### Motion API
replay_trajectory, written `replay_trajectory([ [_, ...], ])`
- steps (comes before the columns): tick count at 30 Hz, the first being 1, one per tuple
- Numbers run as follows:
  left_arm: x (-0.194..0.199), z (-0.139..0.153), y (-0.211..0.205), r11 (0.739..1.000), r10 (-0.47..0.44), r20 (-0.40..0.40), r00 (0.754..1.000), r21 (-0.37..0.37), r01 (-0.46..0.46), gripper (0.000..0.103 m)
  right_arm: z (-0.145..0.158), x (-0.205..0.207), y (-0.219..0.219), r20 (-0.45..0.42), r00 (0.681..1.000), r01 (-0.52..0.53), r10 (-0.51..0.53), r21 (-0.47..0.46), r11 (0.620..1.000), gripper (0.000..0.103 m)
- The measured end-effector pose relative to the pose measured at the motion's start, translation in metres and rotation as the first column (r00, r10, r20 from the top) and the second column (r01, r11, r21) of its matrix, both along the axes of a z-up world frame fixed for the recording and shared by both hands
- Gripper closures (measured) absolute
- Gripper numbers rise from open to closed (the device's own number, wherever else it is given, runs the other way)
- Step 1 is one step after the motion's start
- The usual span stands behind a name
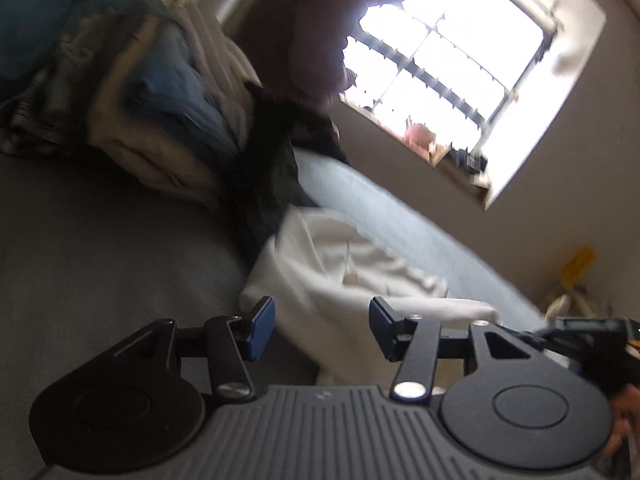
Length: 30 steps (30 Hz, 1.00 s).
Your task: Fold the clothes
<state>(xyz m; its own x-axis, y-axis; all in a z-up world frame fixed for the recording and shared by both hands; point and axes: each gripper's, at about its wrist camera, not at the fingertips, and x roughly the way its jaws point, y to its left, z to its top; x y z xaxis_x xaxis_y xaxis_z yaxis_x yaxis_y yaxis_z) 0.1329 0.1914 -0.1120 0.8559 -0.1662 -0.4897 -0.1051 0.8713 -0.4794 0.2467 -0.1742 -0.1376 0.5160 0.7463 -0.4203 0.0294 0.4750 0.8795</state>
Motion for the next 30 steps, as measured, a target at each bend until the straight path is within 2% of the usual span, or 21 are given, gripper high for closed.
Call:
replay_trajectory([
  [4,0.024,-0.014,-0.022,0.997,-0.046,-0.063,0.997,0.063,0.05,0.051,-0.055,0.013,-0.032,-0.202,0.972,0.152,-0.118,0.165,0.974,0.096],
  [5,0.028,-0.016,-0.026,0.996,-0.049,-0.07,0.996,0.07,0.054,0.051,-0.059,0.012,-0.038,-0.211,0.968,0.176,-0.137,0.179,0.968,0.093],
  [6,0.031,-0.018,-0.029,0.995,-0.05,-0.075,0.996,0.077,0.056,0.051,-0.061,0.01,-0.044,-0.208,0.966,0.194,-0.154,0.185,0.964,0.091],
  [8,0.035,-0.02,-0.033,0.995,-0.05,-0.081,0.995,0.087,0.057,0.051,-0.061,0.005,-0.053,-0.178,0.969,0.205,-0.168,0.209,0.956,0.071],
  [9,0.036,-0.021,-0.033,0.995,-0.047,-0.083,0.995,0.088,0.054,0.051,-0.058,0.001,-0.057,-0.158,0.972,0.204,-0.172,0.21,0.956,0.067],
  [10,0.037,-0.022,-0.033,0.995,-0.043,-0.085,0.995,0.087,0.051,0.051,-0.056,-0.003,-0.061,-0.137,0.975,0.202,-0.176,0.208,0.957,0.058],
  [13,0.041,-0.026,-0.033,0.996,-0.03,-0.096,0.995,0.077,0.038,0.051,-0.051,-0.012,-0.067,-0.088,0.982,0.184,-0.169,0.211,0.96,0.055],
  [16,0.043,-0.032,-0.031,0.998,-0.018,-0.117,0.993,0.062,0.025,0.051,-0.043,-0.005,-0.061,-0.007,0.992,0.124,-0.125,0.145,0.982,0.053],
  [20,0.047,-0.037,-0.03,0.999,-0.007,-0.129,0.992,0.053,0.014,0.051,-0.036,0.008,-0.04,0.084,0.996,0.018,-0.014,-0.044,0.999,0.053],
  [23,0.049,-0.037,-0.03,0.999,-0.003,-0.129,0.992,0.053,0.01,0.051,-0.031,0.011,-0.017,0.148,0.986,-0.052,0.079,-0.176,0.983,0.053],
  [27,0.051,-0.038,-0.032,0.998,0.001,-0.131,0.991,0.061,0.008,0.051,-0.022,0.008,0.007,0.225,0.963,-0.071,0.145,-0.307,0.949,0.058],
  [29,0.051,-0.038,-0.033,0.998,0.003,-0.131,0.991,0.066,0.006,0.051,-0.019,0.009,0.015,0.233,0.956,-0.084,0.176,-0.357,0.93,0.082],
  [30,0.051,-0.037,-0.033,0.998,0.005,-0.131,0.991,0.066,0.004,0.051,-0.018,0.009,0.019,0.235,0.953,-0.091,0.191,-0.381,0.92,0.088],
])
